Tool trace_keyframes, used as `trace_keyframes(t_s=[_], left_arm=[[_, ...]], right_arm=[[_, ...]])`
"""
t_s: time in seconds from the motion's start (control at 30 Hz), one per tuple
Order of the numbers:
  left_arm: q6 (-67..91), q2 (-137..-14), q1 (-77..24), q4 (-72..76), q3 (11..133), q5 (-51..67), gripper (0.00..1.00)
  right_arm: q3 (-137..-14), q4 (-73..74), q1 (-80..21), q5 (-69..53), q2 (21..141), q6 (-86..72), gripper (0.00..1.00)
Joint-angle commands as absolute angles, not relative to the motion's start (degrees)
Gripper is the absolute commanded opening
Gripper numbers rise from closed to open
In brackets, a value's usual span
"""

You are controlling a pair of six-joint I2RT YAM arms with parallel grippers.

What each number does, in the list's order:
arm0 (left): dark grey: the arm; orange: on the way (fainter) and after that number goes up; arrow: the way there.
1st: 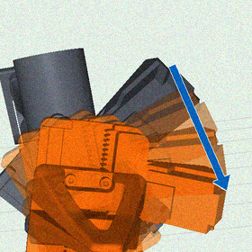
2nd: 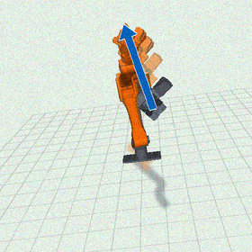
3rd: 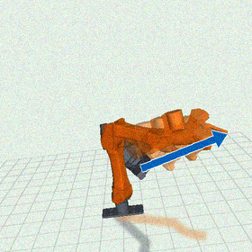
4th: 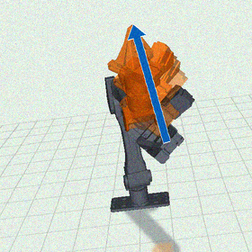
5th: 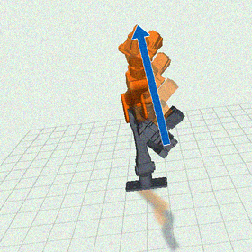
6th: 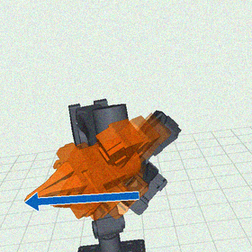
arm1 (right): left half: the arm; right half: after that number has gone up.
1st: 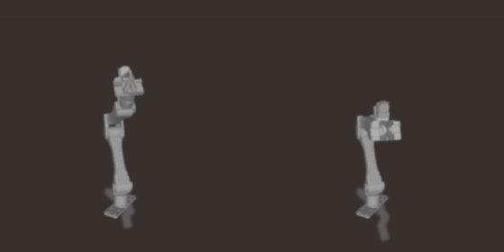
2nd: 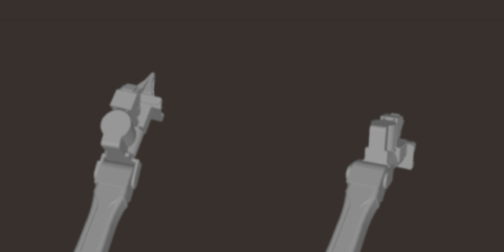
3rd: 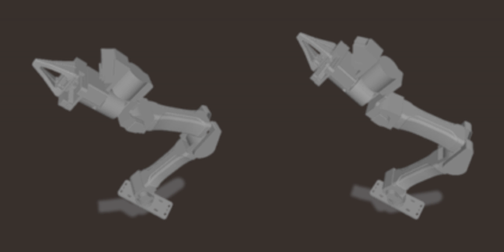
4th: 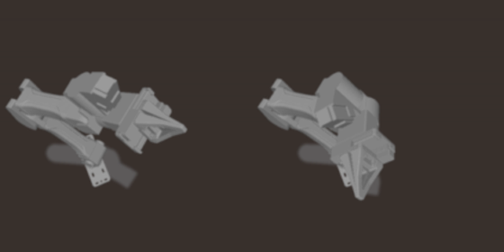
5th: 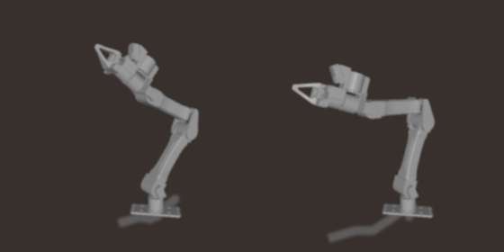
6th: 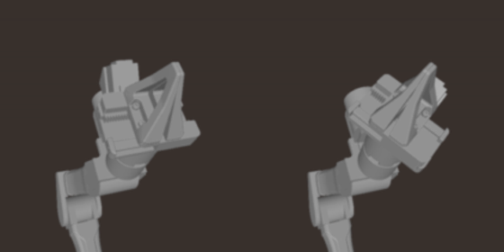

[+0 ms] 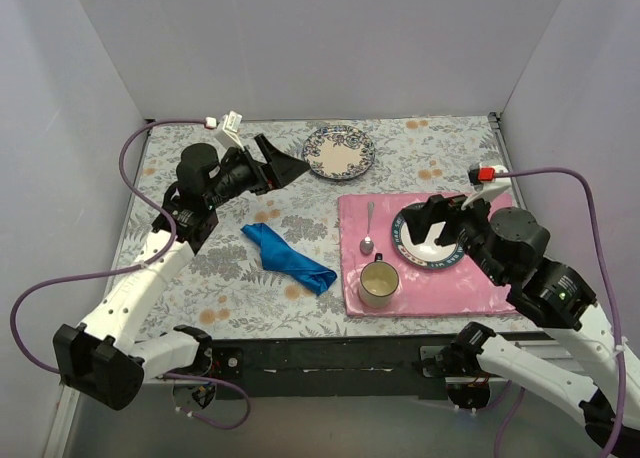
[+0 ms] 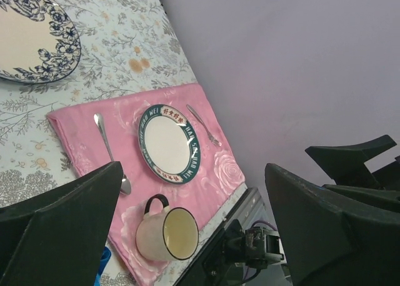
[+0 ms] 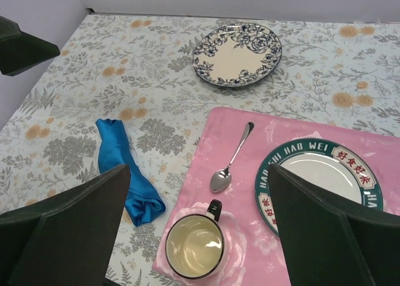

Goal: Fold the napkin, place the utensils inside, and roll it up
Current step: Roll the napkin with the utensil

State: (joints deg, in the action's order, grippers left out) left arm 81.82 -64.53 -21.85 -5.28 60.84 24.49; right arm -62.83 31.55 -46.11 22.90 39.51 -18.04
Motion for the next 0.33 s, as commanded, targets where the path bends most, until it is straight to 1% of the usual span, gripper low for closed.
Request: trace_keyframes(t_s=[0.0,0.17,0.2,0.3], left_arm=[[80.86,-61.8,-22.94,-2.72,63.28,23.73,0.98],[80.6,-59.33,-23.03,-2.46,62.93,22.06,0.98],[80.51,-58.98,-22.94,-2.37,63.02,21.89,0.98],[80.51,-58.71,-22.94,-2.02,63.37,21.27,0.98]], right_arm=[[-61.52,29.45,-45.97,25.49,35.95,-18.55,0.99],[-61.0,26.11,-45.97,23.91,33.5,-16.35,0.99],[-59.95,22.54,-46.05,21.91,32.88,-12.87,0.99],[-60.55,21.62,-45.97,24.0,32.6,-12.22,0.99]])
